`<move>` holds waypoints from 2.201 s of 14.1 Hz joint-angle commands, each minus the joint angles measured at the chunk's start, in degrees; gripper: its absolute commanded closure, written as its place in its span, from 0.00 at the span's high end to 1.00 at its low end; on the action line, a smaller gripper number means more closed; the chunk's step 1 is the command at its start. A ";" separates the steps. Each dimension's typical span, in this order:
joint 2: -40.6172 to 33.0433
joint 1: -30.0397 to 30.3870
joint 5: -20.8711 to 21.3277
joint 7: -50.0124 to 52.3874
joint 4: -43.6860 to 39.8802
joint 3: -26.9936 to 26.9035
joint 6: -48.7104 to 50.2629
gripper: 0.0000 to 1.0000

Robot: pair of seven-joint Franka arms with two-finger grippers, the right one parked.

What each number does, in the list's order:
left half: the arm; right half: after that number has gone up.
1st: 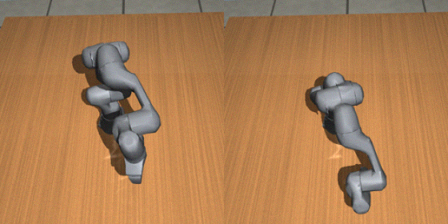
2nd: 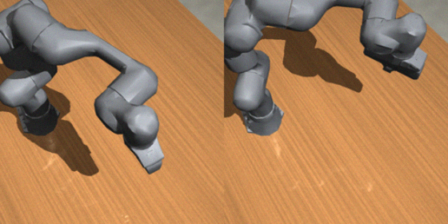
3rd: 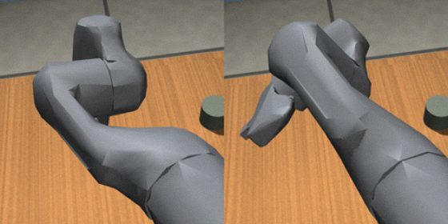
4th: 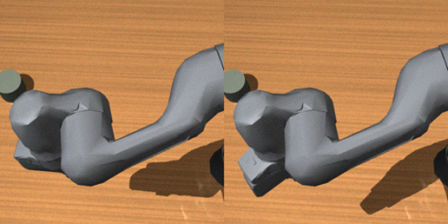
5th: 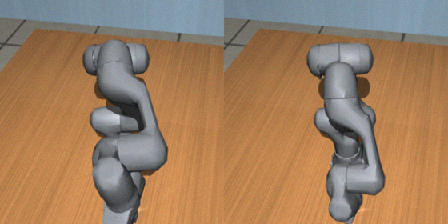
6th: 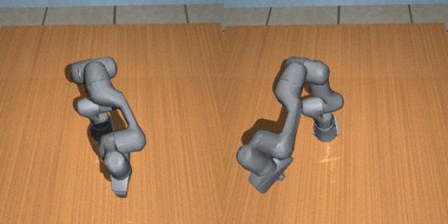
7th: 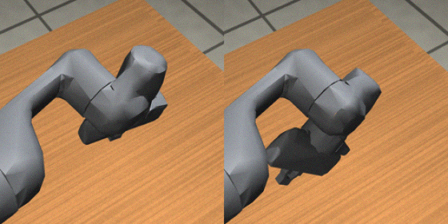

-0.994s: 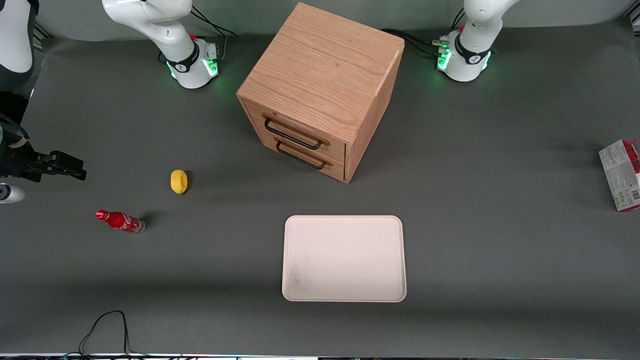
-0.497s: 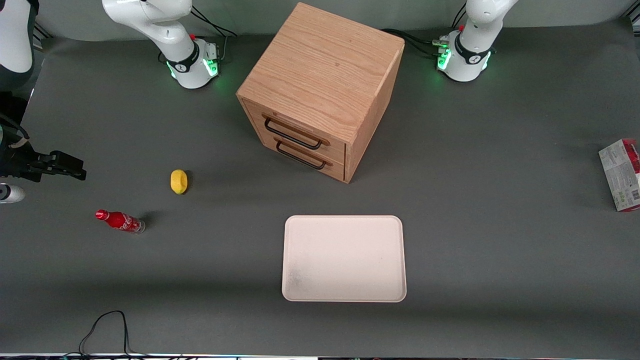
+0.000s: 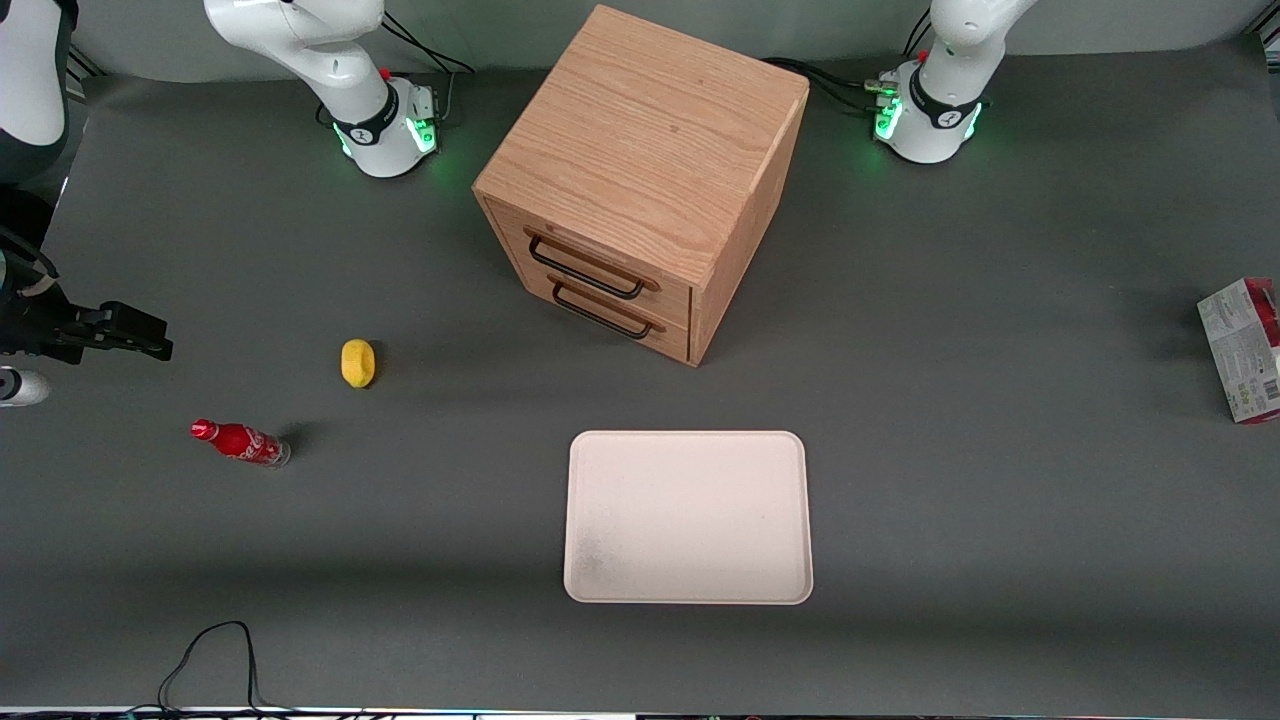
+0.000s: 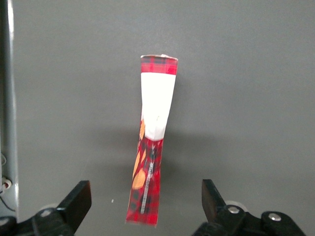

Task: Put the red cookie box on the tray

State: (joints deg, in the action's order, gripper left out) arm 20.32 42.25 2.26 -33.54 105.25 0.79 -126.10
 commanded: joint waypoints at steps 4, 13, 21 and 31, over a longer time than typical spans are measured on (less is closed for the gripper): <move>4.72 -0.32 -1.11 -1.17 4.25 -0.44 -12.55 1.00; 6.13 -0.59 -1.11 -1.61 4.09 -0.35 -13.47 0.51; 6.04 -0.59 -1.11 -1.88 1.19 -0.35 -9.00 0.00; -6.08 -1.03 -0.15 -2.84 -15.31 -0.44 22.19 0.00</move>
State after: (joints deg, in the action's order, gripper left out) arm 16.70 41.92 1.92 -35.31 94.15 0.88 -109.96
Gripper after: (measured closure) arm 0.974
